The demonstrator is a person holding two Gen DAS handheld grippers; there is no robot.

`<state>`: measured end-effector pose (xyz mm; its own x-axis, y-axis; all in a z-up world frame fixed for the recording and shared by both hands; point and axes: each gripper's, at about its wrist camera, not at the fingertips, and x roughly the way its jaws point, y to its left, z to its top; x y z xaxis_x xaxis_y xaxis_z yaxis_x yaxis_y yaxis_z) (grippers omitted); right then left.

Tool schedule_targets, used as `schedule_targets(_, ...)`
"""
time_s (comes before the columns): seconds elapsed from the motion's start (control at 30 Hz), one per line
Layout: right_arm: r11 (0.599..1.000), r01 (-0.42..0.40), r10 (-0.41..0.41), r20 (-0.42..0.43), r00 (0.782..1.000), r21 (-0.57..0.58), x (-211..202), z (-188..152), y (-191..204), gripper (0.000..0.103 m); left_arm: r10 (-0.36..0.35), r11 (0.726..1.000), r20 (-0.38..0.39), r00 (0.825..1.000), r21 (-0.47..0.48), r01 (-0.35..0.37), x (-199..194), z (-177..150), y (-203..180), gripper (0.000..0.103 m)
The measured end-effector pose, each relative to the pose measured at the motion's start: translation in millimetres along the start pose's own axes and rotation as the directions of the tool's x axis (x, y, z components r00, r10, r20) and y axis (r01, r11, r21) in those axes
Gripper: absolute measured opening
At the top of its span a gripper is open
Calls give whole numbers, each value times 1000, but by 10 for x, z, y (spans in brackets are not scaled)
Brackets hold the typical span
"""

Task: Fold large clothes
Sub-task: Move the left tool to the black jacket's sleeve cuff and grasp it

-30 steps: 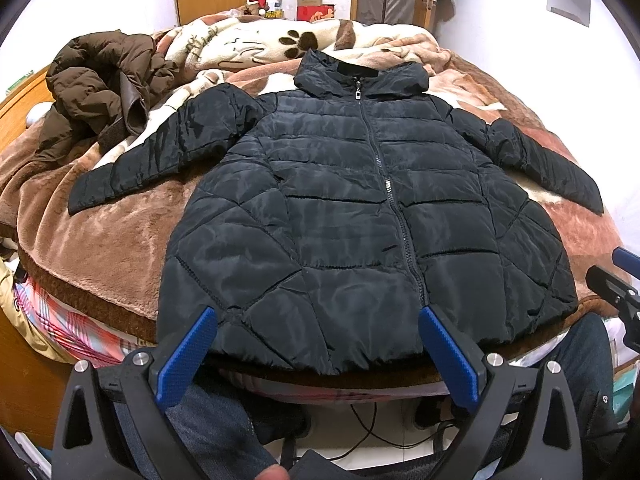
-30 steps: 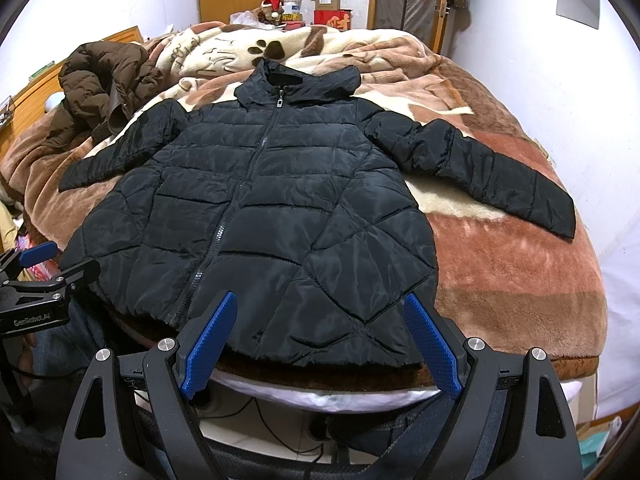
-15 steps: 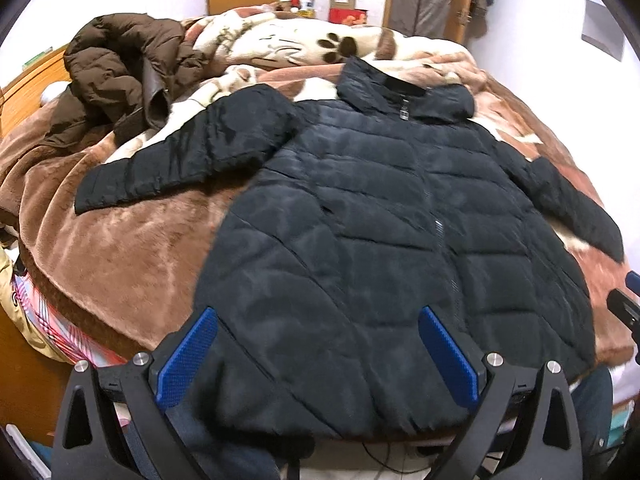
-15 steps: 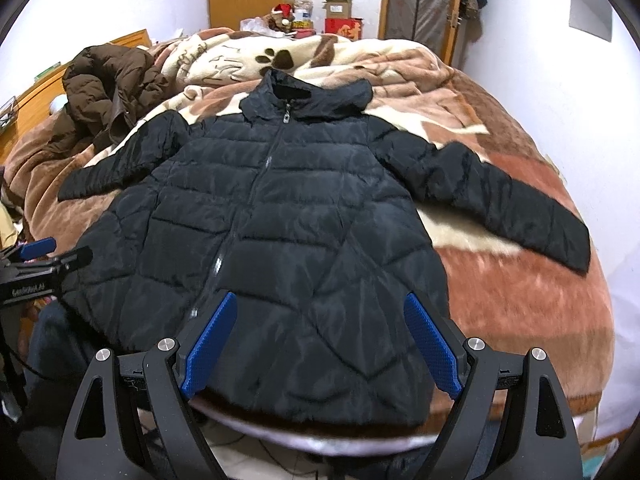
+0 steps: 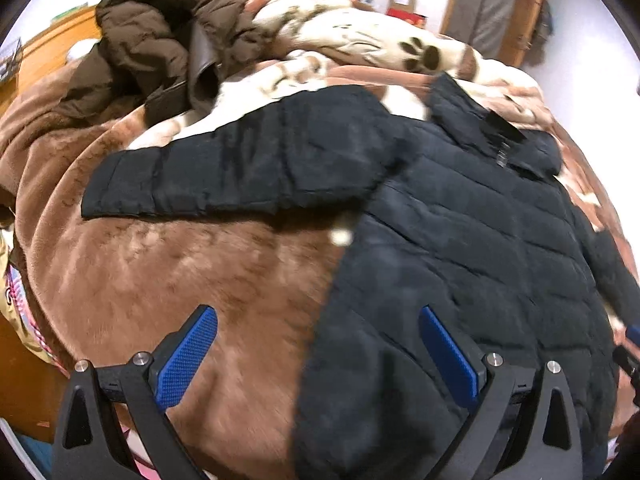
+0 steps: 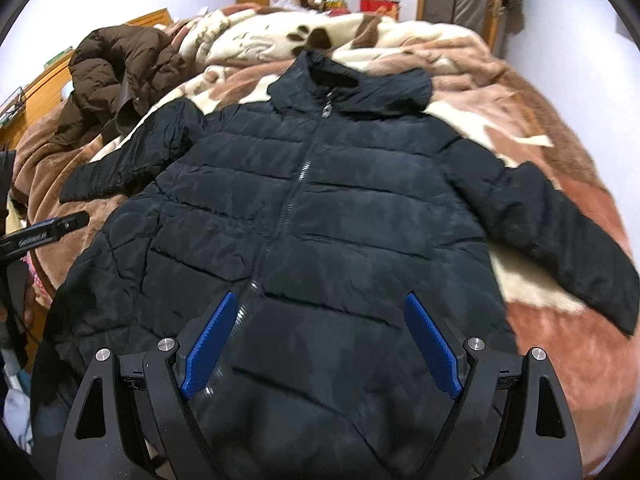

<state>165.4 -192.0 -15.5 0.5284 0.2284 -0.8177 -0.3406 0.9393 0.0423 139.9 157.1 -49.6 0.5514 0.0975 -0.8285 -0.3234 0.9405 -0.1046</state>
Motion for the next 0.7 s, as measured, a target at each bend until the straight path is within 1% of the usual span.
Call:
schedule_targets(0.03,1000,-12,12,-13,1000,-6,61,20,18,86,9,1000,-4,1000,-11,-9,73,50,64,101)
schedule_targets(0.1,999,-28,27,-36,999,-21,189,77,50,86,35,999,-6,999,-28,-35,219,138,201,97)
schedule_targets(0.27,999,-10,8,-56,998,-39,437,212,58,86,92,991,-11,996,-95,-92,578,318,582,95)
schedule_targets(0.37,999,-3,1,-64,998,-38,548,256,28,86,125,980,-9,992,-154,-125,789,409,849,93)
schedule_targets(0.47,999,8,-10,-74,997,-35,636,271,-15,86,172,956,-12,985,-238,-169,968,488,1152,93)
schedule_targets(0.53,999,15,-17,-82,997,-32,685,275,-43,86,164,932,-21,986,-325,-162,1073,533,1368,93)
schedule_targets(0.6,999,21,-23,-90,996,-29,727,259,-77,86,164,906,-20,986,-392,-158,1157,581,1538,93)
schedule_targets(0.63,999,24,-26,-95,995,-25,749,249,-97,86,162,899,-14,987,-410,-154,1185,608,1595,93)
schedule_targets(0.7,999,29,-31,-102,994,-19,783,220,-134,86,174,894,-9,985,-419,-161,1249,663,1631,93)
